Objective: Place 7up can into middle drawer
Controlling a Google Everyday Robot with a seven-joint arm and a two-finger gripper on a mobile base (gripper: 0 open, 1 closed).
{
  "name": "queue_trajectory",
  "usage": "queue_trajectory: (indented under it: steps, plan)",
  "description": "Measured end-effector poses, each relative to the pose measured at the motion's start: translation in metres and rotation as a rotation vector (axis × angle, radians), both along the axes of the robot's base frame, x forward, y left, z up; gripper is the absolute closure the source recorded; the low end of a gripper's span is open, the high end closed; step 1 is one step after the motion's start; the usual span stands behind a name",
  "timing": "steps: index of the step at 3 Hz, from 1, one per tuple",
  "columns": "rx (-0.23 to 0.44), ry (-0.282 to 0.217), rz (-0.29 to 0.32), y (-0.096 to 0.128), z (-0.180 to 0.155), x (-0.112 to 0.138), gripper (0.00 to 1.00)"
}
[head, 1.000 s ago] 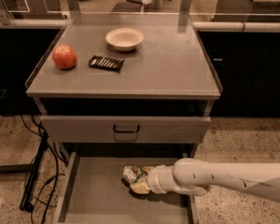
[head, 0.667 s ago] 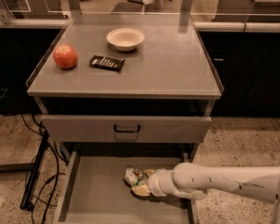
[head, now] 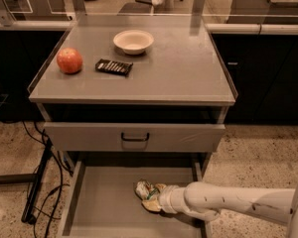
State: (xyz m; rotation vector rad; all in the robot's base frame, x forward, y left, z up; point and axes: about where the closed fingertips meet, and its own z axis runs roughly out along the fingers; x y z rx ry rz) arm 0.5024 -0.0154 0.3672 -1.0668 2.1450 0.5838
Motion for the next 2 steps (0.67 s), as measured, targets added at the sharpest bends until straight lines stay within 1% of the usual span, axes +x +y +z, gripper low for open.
queue_trajectory:
  steps: [1,2]
  plan:
    - [0.0,0.0,0.0,0.0,0.0,0.0,0.81]
    - [0.0,0.0,0.0,0.0,0.0,0.0,0.58]
